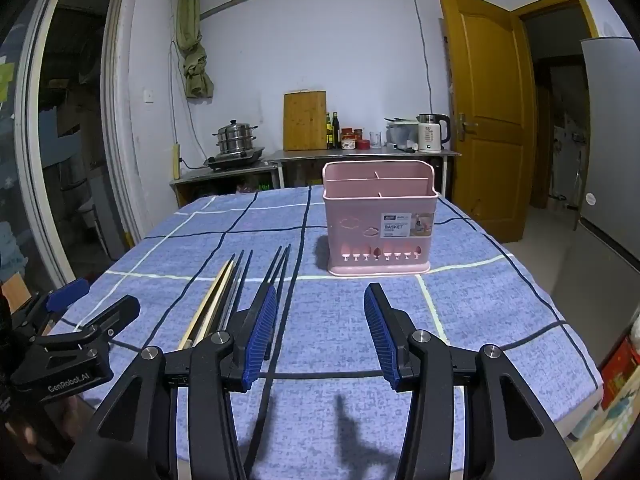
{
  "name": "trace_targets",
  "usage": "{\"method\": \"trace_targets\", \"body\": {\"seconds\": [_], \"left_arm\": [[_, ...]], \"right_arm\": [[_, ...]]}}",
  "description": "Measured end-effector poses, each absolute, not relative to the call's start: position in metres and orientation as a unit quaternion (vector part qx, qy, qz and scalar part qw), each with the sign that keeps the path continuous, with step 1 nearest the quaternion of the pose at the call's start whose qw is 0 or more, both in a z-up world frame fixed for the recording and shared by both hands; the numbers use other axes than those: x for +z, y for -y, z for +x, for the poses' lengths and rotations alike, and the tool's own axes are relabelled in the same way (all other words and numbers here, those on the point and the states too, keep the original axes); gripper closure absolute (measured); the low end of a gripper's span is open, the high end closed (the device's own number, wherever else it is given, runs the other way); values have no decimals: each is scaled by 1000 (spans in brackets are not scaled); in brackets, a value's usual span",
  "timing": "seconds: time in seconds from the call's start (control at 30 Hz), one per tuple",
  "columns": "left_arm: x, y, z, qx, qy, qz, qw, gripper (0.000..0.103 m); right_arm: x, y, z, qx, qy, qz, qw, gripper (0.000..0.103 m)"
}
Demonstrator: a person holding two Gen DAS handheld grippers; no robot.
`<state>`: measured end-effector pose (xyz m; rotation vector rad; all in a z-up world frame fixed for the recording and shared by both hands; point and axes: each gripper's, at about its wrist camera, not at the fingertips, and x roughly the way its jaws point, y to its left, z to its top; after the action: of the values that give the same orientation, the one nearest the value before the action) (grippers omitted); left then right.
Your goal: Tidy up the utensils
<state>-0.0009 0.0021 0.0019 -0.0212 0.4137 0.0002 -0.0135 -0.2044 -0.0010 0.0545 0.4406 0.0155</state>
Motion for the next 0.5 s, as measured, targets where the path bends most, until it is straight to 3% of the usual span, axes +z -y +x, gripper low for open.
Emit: {"method": "trace_targets", "body": {"seconds": [0.5], "left_arm": [[2, 2, 1, -5, -206, -10, 978, 3]], "right_arm": [[-3, 205, -14, 8, -221, 26, 975, 56]]}}
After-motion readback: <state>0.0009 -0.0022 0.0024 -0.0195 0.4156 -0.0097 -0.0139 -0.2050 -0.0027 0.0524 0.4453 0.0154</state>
